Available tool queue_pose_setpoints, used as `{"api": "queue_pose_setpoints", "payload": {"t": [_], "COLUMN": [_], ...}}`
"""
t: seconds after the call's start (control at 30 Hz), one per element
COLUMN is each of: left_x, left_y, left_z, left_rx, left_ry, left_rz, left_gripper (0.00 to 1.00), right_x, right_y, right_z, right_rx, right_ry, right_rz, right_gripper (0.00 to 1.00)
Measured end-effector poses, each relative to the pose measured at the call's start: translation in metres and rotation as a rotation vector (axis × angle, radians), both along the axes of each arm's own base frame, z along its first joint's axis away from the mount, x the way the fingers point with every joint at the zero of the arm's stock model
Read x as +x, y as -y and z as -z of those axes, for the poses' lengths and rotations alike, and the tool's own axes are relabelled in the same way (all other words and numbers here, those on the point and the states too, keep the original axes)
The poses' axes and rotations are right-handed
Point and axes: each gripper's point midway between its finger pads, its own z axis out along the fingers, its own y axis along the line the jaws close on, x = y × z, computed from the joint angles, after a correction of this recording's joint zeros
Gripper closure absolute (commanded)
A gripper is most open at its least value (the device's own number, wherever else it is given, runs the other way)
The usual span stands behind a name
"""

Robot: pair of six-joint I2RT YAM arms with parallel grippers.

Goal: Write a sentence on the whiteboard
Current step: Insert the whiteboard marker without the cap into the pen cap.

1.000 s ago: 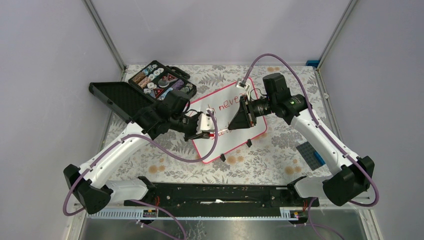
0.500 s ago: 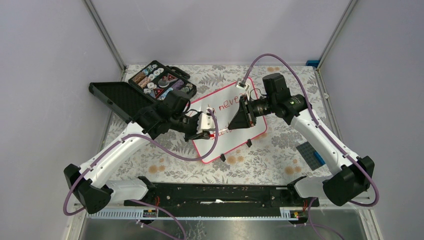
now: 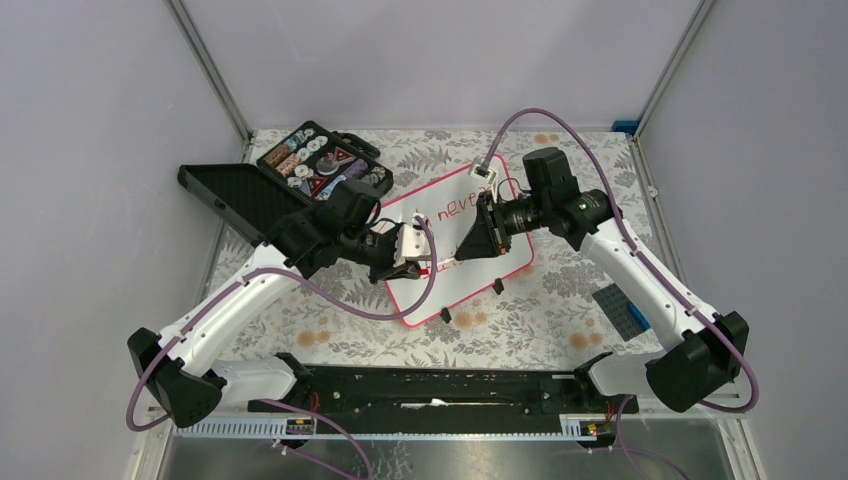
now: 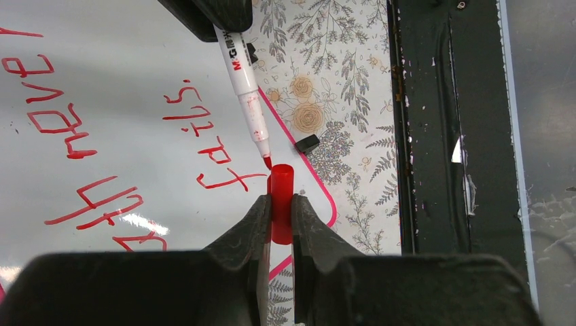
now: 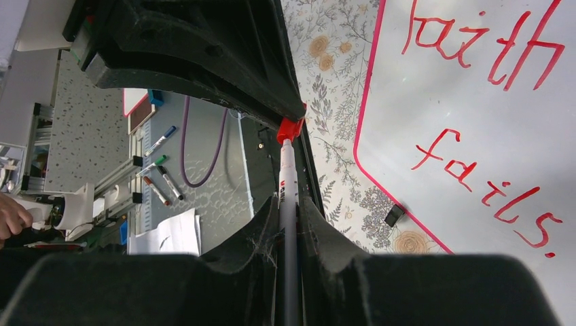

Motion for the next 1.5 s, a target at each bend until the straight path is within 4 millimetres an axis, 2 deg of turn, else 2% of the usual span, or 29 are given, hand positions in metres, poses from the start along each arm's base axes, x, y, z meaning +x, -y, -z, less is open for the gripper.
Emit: {"api": "queue_pose_setpoints", "payload": {"t": [1.0, 1.5], "left_x": [-0.0004, 0.0014], "left_y": [0.0002, 0.0064], "left_z": [0.0001, -0.0053], "left_rx": [0.0, -0.018], "left_ry": [-0.013, -0.057], "left_rz": [-0.008, -0.034], "left_gripper": [1.0, 1.0], "right_x": [-0.0023, -0.0035], "right_y": [0.0014, 0.0003], "right_z": [0.0034, 0.0037], "right_rx": [-0.015, -0.017], "right_ry": [-0.003, -0.002], "right_rz": [-0.004, -0.007], "right_gripper": [1.0, 1.0]}}
